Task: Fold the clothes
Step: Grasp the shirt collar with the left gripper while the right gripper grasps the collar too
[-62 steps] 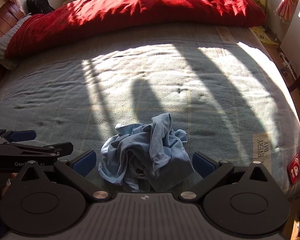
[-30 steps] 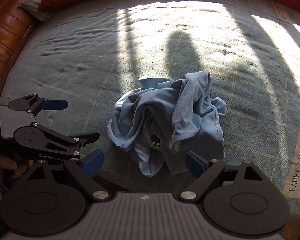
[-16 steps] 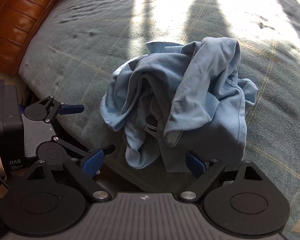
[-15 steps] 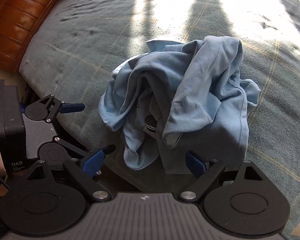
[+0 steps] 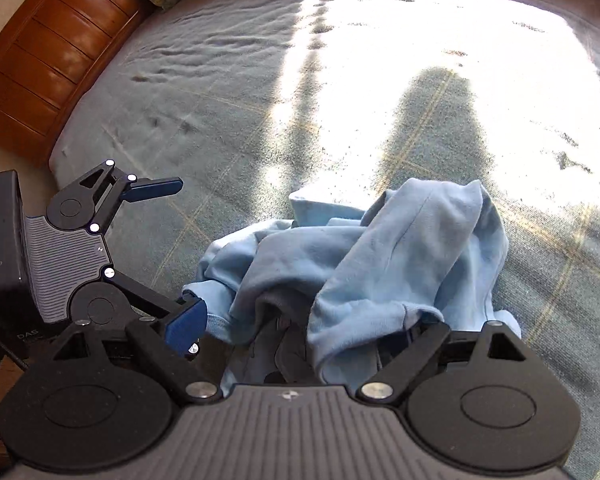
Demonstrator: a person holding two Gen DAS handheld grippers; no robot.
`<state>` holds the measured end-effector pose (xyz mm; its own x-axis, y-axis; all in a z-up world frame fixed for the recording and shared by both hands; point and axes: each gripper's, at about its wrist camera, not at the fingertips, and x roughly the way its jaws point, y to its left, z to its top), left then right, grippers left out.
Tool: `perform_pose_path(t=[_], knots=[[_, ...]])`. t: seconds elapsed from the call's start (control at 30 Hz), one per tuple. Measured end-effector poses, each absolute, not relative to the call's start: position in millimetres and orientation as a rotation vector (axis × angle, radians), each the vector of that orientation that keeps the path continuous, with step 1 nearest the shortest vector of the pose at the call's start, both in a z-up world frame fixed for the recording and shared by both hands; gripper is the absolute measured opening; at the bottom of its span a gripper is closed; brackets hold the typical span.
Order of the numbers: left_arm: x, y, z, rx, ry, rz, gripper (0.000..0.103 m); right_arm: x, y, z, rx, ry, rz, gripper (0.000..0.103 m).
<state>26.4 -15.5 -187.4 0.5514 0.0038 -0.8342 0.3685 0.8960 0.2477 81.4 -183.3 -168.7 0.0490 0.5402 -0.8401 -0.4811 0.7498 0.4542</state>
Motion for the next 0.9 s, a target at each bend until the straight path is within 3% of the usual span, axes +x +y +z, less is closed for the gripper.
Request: perform_pose_path(t=[0.57, 0.77, 0.9], knots=[[203.0, 25.0, -189.8, 0.513, 0.813, -0.307, 0.102, 232.9, -171.8, -153.4, 0.046, 1.149, 0.607, 0.092], [248.0, 32.1, -188.4, 0.504, 0.819, -0.322, 0.1, 255.2, -182.3, -152.9, 0.026, 1.145, 0.529, 0.092], [247.0, 41.4, -184.3, 0.417, 0.916, -0.398, 0.1, 255.7, -194.7, -147.9, 0.002, 1.158, 0.503, 0.092]])
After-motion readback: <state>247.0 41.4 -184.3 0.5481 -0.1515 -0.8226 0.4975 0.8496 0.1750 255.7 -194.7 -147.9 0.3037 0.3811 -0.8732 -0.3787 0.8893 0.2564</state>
